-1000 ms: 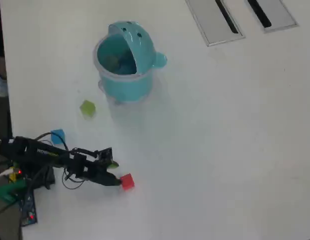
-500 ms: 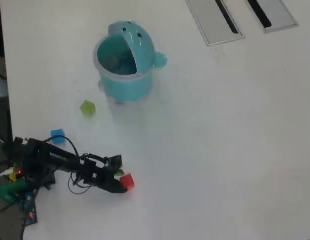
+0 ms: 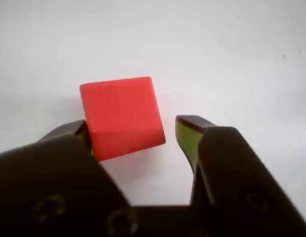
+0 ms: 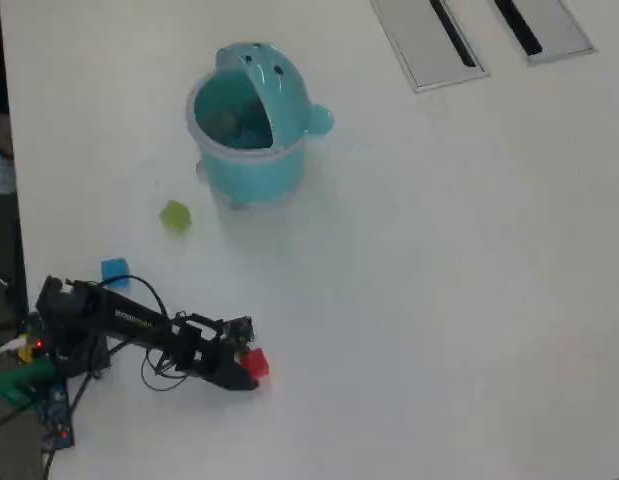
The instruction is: Grasp RGB lego blocks and put them in the bin one by one.
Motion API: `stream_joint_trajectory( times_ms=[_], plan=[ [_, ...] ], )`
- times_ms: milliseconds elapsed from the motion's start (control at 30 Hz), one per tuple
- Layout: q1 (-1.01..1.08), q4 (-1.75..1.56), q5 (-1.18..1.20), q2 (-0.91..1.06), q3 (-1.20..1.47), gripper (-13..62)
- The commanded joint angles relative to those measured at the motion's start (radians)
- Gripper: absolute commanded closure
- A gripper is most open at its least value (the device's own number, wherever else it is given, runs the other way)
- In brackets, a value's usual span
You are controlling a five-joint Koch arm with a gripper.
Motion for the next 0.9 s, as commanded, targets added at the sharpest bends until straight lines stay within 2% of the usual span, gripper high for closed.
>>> stream_joint_trajectory(
  times_ms=[0, 233, 333, 867],
  plan=[
    [0.000, -0.009, -0.011, -0.012, -0.089, 20.0],
    [0.000, -0.011, 0.020, -0.071, -0.150, 34.7],
    [-0.003, -0.011, 0.028, -0.083, -0.161, 38.7],
    [-0.138, -0.115, 0.426, 0.037, -0.202, 39.3]
  ],
)
